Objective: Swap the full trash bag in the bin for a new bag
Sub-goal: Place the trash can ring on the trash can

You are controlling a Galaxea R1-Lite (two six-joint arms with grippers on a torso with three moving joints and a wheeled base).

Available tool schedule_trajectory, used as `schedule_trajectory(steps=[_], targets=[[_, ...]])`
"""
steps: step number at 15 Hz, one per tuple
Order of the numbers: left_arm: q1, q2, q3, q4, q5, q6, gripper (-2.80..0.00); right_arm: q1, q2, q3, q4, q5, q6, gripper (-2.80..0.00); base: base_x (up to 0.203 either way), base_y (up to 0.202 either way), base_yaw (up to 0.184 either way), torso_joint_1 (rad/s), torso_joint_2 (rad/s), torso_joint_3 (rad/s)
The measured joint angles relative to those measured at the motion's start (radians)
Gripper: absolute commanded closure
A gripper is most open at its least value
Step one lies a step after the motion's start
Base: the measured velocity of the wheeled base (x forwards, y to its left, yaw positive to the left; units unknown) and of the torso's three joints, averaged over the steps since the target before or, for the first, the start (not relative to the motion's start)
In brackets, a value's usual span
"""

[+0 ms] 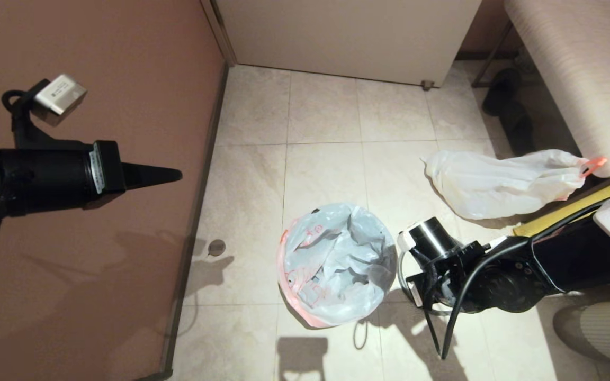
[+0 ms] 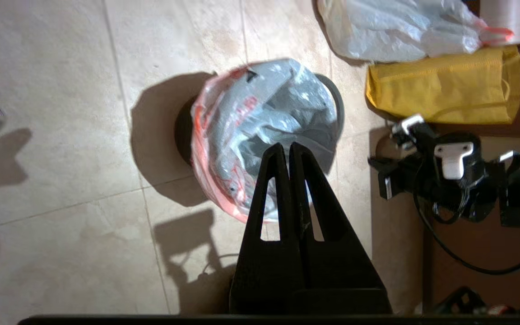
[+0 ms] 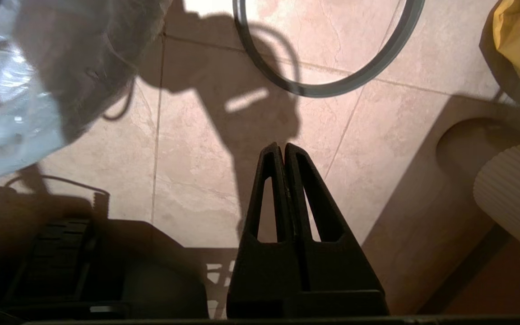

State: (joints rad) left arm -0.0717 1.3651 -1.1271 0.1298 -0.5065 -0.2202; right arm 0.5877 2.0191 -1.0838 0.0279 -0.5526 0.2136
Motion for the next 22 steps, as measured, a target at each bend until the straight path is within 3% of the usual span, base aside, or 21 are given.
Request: schedule_trajectory(steps=[3,9,12,14,17,19,22], targets=[[-0.010,-0.009,-0.039,0.013,0.015,-0.026,0.00,-0.006,0.107,-0.028,-0.039,0.000,0.002,0.00,0.000,0.000,0.000,0.000,0.00,0.000],[-0.037,-0.034,-0.054,0.015,0.014,-0.059,0.00,-0.017,0.293,-0.247,-0.144,0.029,0.026,0.00,0.000,0.000,0.000,0.000,0.00,0.000],[-0.047,-0.040,-0.045,-0.003,0.009,-0.075,0.00,-0.022,0.295,-0.268,-0.255,0.035,0.045,0.00,0.000,0.000,0.000,0.000,0.00,0.000],[-0.091,-0.044,-0.028,-0.040,0.012,-0.097,0.00,-0.057,0.270,-0.228,-0.261,0.033,0.058,0.00,0.000,0.000,0.000,0.000,0.00,0.000],[-0.211,-0.042,0.008,-0.090,0.063,-0.112,0.00,-0.186,0.214,-0.102,-0.269,0.028,0.058,0.00,0.000,0.000,0.000,0.000,0.00,0.000],[-0.318,-0.016,0.039,-0.171,0.172,-0.151,0.00,-0.322,0.188,0.023,-0.321,0.061,0.014,0.00,0.000,0.000,0.000,0.000,0.00,0.000],[-0.437,0.056,0.104,-0.365,0.323,-0.194,0.00,-0.482,0.234,0.124,-0.548,0.151,-0.077,0.00,0.000,0.000,0.000,0.000,0.00,0.000]])
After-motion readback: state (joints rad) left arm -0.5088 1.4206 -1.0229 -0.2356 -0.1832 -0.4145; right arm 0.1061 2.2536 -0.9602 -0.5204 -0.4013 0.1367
